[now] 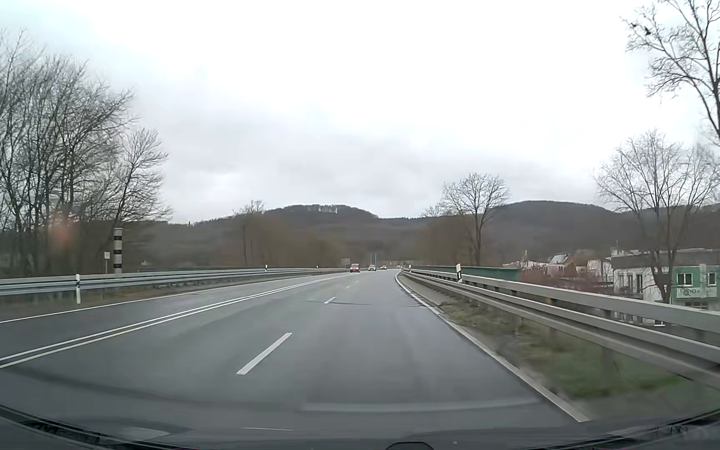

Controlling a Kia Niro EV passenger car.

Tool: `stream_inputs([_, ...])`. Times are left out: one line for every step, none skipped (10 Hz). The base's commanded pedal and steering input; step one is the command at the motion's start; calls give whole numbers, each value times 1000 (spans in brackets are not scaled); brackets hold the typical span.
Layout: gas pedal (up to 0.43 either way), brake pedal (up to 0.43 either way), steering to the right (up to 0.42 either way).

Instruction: Follow the waypoints while adhering to traffic rules and regulations

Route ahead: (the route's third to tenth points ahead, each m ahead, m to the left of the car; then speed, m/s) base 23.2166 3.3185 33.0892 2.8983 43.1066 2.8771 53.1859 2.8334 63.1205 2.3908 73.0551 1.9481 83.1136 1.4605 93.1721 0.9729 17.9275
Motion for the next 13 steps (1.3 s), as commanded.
stream_inputs([260,0,2])
stream_inputs([268,0,2])
stream_inputs([287,0,2])
stream_inputs([299,0,3])
stream_inputs([299,0,3])
stream_inputs([299,0,3])
stream_inputs([299,0,1])
stream_inputs([299,0,0])
stream_inputs([311,0,-1])
stream_inputs([311,0,0])
stream_inputs([311,0,0])
stream_inputs([311,0,0])
stream_inputs([311,0,0])
